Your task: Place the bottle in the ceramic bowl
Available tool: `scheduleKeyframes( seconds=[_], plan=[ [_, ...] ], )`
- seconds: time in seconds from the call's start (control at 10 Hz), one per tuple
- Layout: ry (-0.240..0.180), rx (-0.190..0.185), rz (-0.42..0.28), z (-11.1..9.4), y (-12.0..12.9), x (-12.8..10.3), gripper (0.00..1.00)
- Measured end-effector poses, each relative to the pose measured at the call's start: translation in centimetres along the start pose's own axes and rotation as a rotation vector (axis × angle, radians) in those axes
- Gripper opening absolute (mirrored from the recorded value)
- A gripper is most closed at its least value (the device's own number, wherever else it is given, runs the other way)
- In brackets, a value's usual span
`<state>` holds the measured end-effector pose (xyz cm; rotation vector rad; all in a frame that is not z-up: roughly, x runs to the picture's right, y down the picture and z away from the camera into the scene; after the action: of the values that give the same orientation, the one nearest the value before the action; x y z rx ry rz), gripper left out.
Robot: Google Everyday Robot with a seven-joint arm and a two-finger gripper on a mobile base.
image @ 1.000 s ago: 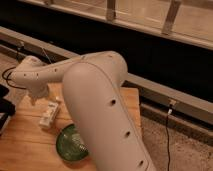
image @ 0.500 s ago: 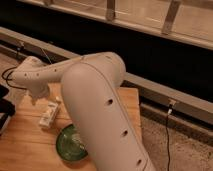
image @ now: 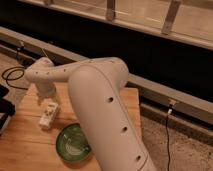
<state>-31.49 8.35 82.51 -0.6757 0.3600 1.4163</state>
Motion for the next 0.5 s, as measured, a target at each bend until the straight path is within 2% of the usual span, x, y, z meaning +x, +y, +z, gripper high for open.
scheduleKeyframes(
  seconds=[0.2, 0.5],
  plan=[
    [0.035, -0.011, 0.029, 1.3, -1.2, 0.3, 0.65],
    [0.083, -0.029, 0.022, 3.0, -0.2, 1.3, 0.65]
  ],
)
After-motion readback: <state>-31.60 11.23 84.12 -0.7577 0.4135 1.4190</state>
